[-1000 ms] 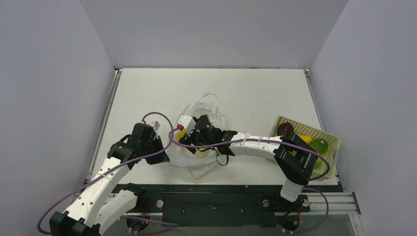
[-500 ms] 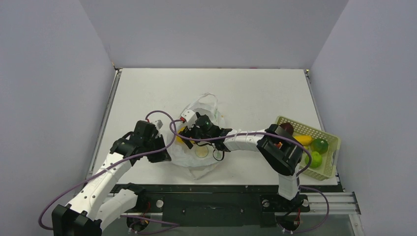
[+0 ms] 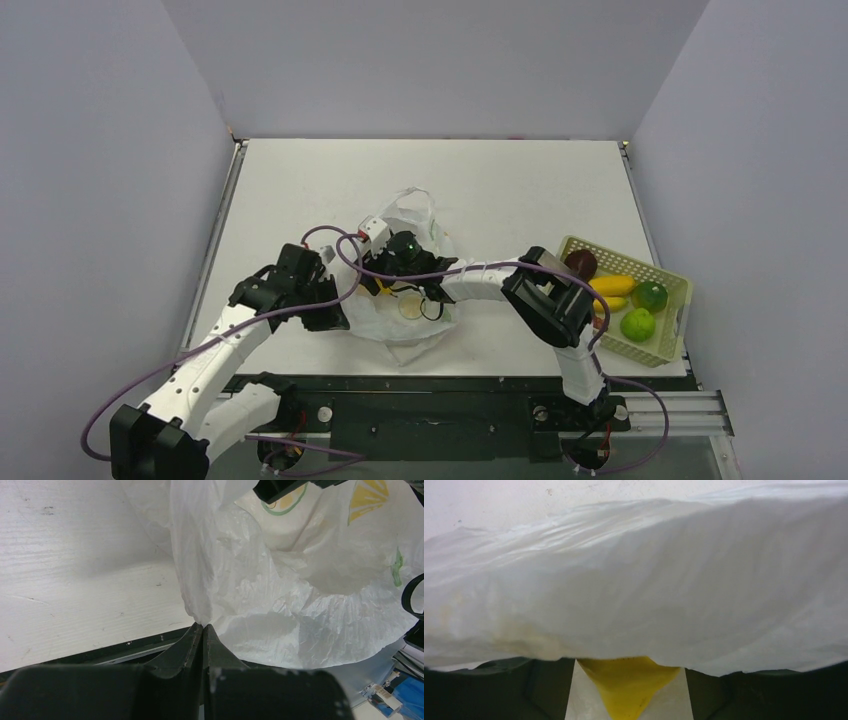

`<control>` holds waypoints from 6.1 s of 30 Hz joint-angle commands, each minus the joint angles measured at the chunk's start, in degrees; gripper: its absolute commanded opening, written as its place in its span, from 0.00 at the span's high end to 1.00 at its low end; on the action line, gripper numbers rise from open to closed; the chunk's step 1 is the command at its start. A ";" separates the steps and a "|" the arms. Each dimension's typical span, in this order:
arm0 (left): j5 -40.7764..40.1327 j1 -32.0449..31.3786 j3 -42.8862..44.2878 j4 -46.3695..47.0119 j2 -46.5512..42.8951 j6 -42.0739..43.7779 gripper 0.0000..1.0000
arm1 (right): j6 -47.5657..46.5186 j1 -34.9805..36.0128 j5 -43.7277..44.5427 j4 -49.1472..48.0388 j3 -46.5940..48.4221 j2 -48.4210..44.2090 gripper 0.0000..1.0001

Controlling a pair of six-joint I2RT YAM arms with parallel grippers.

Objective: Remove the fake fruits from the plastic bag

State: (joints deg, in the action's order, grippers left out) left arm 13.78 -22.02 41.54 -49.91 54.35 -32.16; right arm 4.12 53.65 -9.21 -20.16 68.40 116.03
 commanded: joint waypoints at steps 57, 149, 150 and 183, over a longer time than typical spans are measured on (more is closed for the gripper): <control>-0.16 1.10 -1.42 7.85 5.80 -3.93 1.00 | 20.33 -46.16 54.93 46.69 -26.37 -54.83 1.00; 5.21 0.83 8.82 -0.44 0.80 0.78 1.00 | -25.96 -4.14 33.63 12.22 15.23 6.76 0.18; 5.20 0.83 8.95 -0.67 0.82 0.87 1.00 | -26.29 -4.38 34.85 13.03 17.28 7.55 0.18; -3.35 1.54 8.18 -2.33 -0.85 0.52 0.87 | -0.82 -2.32 -9.70 16.56 -10.53 -22.62 0.99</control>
State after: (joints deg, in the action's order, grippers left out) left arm 13.43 -20.88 48.88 -53.17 54.41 -31.90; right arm -5.17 48.53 -7.88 -0.71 60.25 94.67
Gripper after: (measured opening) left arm 0.075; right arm 0.002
